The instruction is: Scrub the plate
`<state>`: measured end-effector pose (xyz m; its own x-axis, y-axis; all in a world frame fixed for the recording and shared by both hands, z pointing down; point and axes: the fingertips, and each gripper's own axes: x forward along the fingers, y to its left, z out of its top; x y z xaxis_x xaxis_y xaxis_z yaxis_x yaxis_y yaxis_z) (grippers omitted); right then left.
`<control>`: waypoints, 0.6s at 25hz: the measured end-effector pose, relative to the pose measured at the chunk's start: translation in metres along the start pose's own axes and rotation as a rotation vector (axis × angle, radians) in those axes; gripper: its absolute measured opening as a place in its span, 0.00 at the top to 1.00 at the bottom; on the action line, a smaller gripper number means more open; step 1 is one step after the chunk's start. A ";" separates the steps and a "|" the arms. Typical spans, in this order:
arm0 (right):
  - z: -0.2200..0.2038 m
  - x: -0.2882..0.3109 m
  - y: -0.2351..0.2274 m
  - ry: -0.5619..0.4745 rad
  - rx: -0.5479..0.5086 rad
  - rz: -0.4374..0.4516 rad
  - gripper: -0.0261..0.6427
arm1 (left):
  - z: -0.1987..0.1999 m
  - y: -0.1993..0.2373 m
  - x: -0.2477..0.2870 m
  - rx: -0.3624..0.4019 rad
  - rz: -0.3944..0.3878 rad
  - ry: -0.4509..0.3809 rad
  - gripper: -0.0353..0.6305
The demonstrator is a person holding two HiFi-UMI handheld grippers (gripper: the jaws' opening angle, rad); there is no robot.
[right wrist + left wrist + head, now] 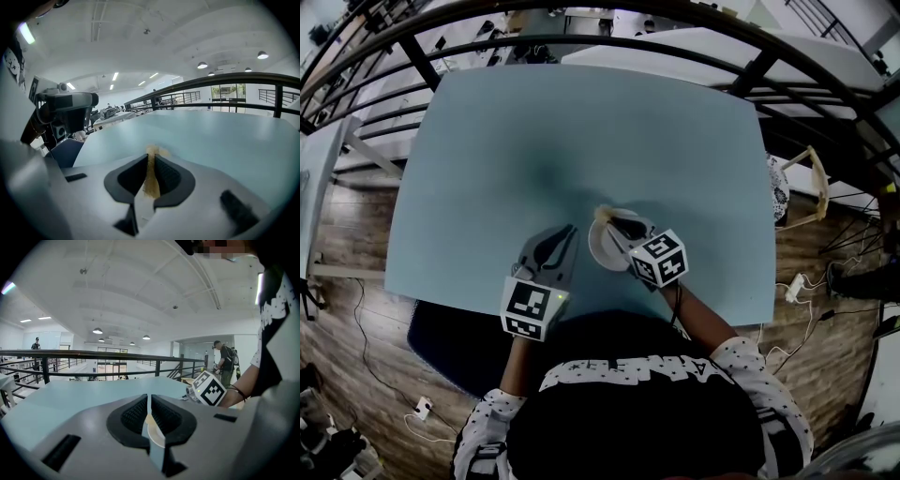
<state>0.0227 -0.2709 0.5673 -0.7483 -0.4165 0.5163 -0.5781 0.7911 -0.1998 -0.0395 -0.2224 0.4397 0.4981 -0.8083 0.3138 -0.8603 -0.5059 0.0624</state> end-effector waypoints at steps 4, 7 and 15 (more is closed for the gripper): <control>-0.003 0.003 0.002 0.012 0.002 0.007 0.88 | -0.001 0.000 0.000 0.005 0.003 0.005 0.92; -0.005 0.006 0.006 0.023 0.001 0.014 0.88 | -0.003 0.001 -0.002 0.007 0.004 0.010 0.92; -0.013 0.007 0.023 0.040 -0.001 0.066 0.88 | -0.001 -0.001 0.001 0.021 0.010 0.011 0.92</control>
<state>0.0088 -0.2498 0.5770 -0.7713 -0.3454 0.5346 -0.5276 0.8168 -0.2335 -0.0389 -0.2224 0.4406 0.4881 -0.8100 0.3250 -0.8628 -0.5041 0.0393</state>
